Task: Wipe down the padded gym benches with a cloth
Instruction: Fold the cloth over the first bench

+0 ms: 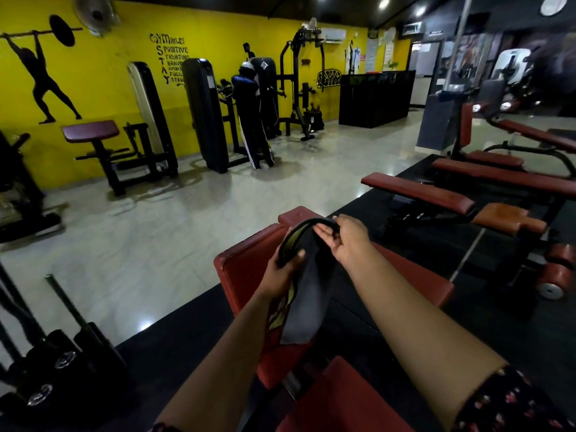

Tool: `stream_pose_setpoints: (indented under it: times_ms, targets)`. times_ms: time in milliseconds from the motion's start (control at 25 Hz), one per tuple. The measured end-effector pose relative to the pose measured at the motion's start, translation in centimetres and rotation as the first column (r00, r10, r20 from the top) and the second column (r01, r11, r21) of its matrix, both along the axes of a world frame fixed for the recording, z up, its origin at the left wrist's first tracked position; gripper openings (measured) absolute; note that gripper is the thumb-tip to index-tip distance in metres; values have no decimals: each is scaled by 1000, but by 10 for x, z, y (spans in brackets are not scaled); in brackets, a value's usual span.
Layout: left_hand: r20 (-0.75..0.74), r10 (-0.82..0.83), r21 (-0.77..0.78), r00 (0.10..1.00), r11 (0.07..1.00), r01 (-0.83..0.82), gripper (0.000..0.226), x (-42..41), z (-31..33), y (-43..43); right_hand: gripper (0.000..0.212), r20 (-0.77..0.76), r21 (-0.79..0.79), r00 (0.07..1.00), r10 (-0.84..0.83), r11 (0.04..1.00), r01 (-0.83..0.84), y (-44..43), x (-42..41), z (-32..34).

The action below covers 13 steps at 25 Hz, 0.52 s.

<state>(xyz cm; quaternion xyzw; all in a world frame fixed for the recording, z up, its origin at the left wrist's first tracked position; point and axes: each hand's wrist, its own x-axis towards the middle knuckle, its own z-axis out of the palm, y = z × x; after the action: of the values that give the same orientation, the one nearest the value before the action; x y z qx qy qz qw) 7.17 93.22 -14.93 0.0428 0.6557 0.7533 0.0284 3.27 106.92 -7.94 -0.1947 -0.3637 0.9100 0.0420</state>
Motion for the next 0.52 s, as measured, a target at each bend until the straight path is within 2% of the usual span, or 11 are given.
stream_pose_setpoints:
  times_ms: [80,120,240,320,400,480,520]
  targets:
    - [40,16,33,999,999,-17,32,2,6,-1,28,-23,44,1000,20,999,-19,-2,8,0]
    - [77,30,60,997,998,-34,24,4,9,-1,38,-45,91,997,58,994,-54,-3,11,-2]
    - [213,130,99,968,983,-154,27,4,2,-6,64,-6,372,974,225,905,-207,-14,21,-16]
    - [290,186,93,939,971,-221,41,3,-8,-15,64,38,590,969,245,777,-219,-30,31,-35]
    - [400,184,139,898,956,-258,53,0,-21,-24,44,-16,771,962,273,615,-162,-45,42,-59]
    - [461,135,185,877,952,-244,59,4,-22,-30,24,-62,922,930,363,378,-87,-61,48,-80]
    - [476,113,211,872,948,-238,55,9,-18,-31,23,-56,962,917,394,266,-55,-67,49,-86]
